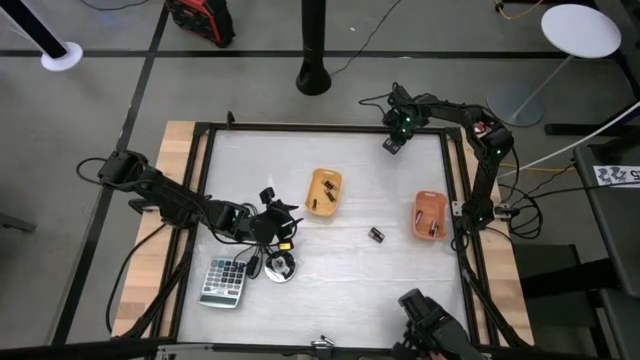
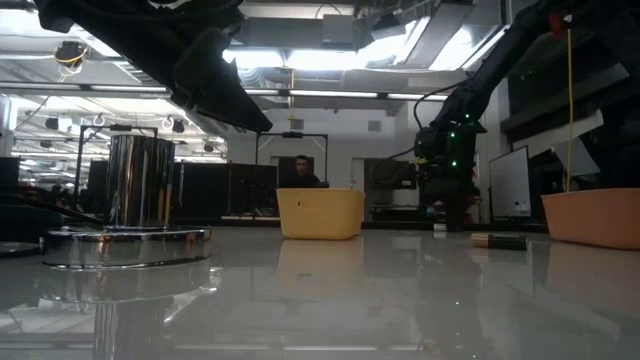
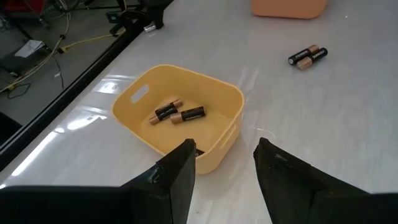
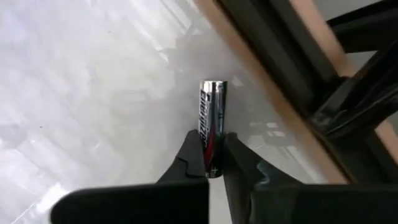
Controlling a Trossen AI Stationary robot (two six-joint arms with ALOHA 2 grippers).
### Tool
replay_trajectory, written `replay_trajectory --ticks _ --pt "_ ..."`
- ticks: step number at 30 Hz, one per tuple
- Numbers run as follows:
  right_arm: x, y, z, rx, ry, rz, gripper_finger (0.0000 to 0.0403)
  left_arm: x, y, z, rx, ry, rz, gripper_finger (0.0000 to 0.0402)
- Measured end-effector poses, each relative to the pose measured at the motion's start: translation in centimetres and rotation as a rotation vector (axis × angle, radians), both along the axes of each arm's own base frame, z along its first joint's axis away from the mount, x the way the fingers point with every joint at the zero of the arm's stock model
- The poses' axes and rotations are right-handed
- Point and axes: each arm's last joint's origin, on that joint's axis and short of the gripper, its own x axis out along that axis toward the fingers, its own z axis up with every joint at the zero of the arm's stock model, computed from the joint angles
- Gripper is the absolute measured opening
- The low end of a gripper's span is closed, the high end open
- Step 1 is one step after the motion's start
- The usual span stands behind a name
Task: Sort batteries
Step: Put the silver battery into the orange bin
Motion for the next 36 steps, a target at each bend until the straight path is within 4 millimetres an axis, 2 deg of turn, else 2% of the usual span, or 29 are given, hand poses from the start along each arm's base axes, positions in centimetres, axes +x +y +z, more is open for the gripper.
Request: replay_trajectory --ticks 7,15,26,31,36 --pt "-0.1 0.7 0.2 0.129 -0.041 0.011 0.0016 0.0 0.0 0.0 0.0 0.0 0.0 0.0155" --pt "0.0 1.8 1.9 0.385 -0.118 0.024 0.0017 0.0 0.0 0.0 0.0 0.0 0.0 0.0155" --pt "-1.3 4.6 3.3 0.674 0.043 0.023 0.0017 0.0 0.0 0.0 0.0 0.0 0.0 0.0155" --pt "-0.1 6.0 4.0 0.691 0.078 0.075 0.0018 0.0 0.0 0.0 0.0 0.0 0.0 0.0155" --pt "1.1 8.7 5.4 0.696 0.179 0.166 0.0018 0.0 0.0 0.0 0.0 0.0 0.0 0.0155"
